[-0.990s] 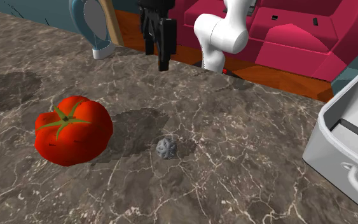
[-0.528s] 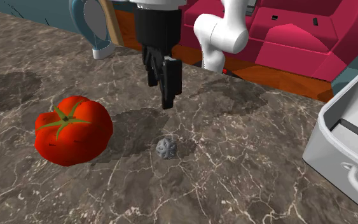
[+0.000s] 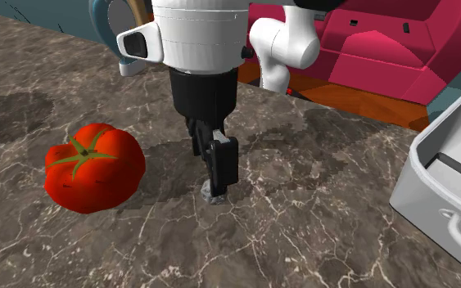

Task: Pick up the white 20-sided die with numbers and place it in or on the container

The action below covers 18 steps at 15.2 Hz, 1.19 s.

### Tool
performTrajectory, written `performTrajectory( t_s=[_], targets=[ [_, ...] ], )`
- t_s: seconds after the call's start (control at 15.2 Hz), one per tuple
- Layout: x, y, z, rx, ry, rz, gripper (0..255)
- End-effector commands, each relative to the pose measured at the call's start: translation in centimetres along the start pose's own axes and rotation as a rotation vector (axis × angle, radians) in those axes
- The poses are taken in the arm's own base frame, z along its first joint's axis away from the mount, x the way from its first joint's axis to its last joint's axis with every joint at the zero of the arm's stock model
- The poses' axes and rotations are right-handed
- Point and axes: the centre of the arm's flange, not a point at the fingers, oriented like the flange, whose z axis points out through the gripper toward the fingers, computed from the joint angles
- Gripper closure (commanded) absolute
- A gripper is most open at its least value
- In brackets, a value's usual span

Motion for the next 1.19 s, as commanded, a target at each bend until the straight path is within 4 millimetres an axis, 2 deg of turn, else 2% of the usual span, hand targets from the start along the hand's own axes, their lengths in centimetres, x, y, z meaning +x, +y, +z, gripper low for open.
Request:
performTrajectory(
  t_s=[0.0, 0.26, 0.79, 0.86, 1.12],
  targets=[
    [0.0, -0.2, 1.1, 0.002, 0.0, 0.001, 0],
    [0.0, -0.2, 3.5, 0.002, 0.0, 0.001, 0],
    [0.0, -0.2, 3.5, 0.002, 0.0, 0.001, 0],
    [0.0, -0.2, 3.5, 0.002, 0.0, 0.001, 255],
    [0.0, -0.2, 3.5, 0.002, 0.0, 0.001, 255]
  ],
)
